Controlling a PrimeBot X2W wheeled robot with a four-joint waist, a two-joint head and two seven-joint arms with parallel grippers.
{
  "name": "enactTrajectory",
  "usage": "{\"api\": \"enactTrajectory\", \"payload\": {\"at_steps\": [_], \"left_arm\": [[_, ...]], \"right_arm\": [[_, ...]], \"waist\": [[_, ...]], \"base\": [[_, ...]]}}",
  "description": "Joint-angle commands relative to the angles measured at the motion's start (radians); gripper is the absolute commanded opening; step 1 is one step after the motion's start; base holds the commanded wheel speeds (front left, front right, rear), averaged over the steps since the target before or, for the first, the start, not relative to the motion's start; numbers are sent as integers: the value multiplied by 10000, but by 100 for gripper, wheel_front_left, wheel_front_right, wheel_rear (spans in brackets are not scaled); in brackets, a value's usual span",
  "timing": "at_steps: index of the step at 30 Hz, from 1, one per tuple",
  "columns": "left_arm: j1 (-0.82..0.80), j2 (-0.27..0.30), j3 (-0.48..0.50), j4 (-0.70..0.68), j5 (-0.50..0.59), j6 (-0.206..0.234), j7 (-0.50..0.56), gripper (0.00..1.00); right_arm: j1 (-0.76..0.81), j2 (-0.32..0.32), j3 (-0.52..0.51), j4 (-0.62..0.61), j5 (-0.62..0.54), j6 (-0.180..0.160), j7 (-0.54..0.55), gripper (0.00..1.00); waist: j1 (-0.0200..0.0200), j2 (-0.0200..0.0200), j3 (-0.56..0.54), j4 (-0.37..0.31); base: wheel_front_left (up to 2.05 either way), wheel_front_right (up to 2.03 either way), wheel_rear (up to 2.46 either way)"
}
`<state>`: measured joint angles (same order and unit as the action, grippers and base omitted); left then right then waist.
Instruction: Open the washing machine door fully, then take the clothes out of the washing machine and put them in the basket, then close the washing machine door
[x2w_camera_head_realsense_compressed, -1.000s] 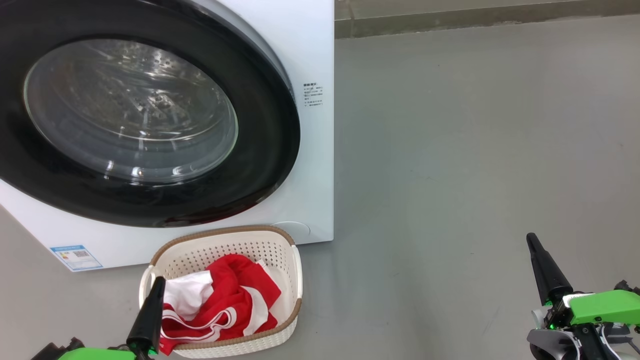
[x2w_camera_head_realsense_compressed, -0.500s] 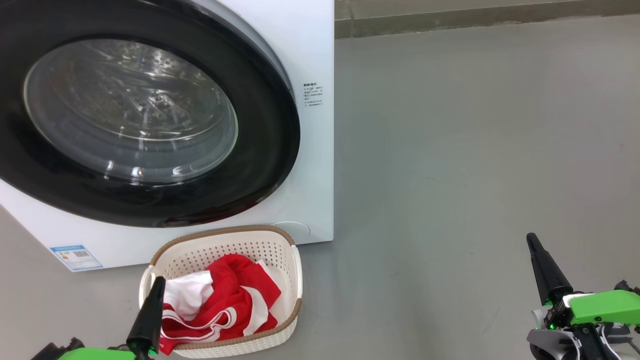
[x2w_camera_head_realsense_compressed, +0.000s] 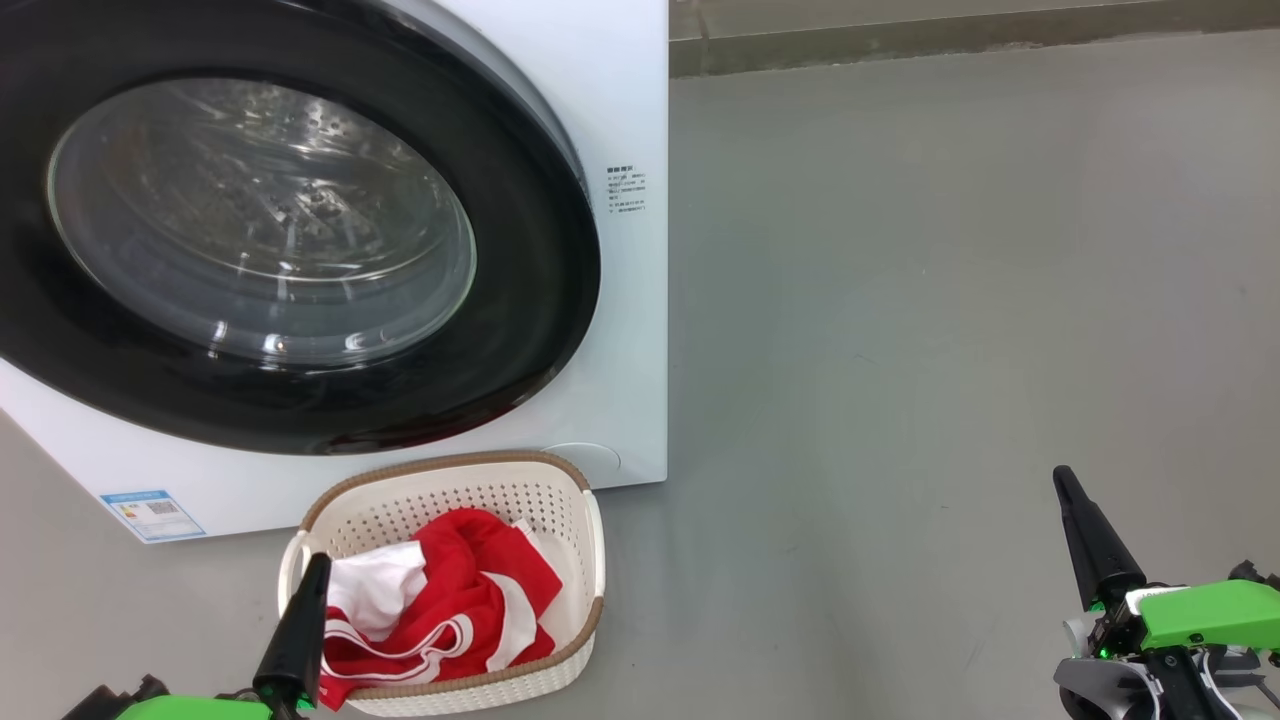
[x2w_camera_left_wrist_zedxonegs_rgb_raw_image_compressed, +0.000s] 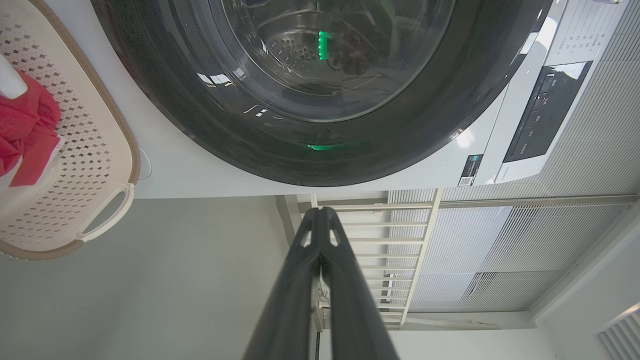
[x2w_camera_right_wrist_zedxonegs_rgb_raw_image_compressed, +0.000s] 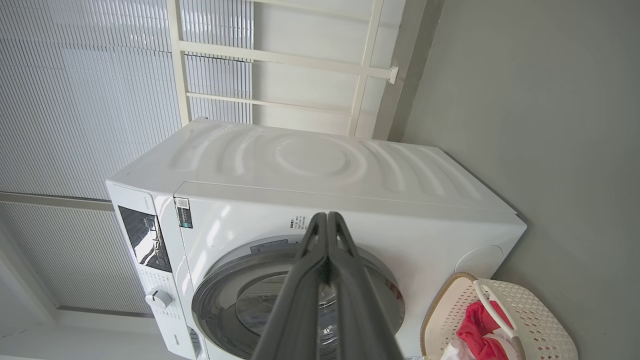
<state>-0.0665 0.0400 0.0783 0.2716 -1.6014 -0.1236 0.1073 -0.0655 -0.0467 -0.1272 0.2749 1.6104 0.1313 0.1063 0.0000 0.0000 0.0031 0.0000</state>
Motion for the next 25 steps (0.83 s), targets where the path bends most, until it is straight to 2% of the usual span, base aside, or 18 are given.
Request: {"api": "enactTrajectory", "payload": {"at_steps": [1,25], "left_arm": [[-416,102,357,-265,-70,-71,61,0],[-415,102,356,-265,-71,-71,60,0]], "right_arm": [[-423,-50,144,-302,-11,-6,61,0],[-424,-45,137,-301,-16,-6,67,0]], "waist": [[0,0,0,0],[0,0,0,0]], "base": [[0,0,0],[0,0,0]]}}
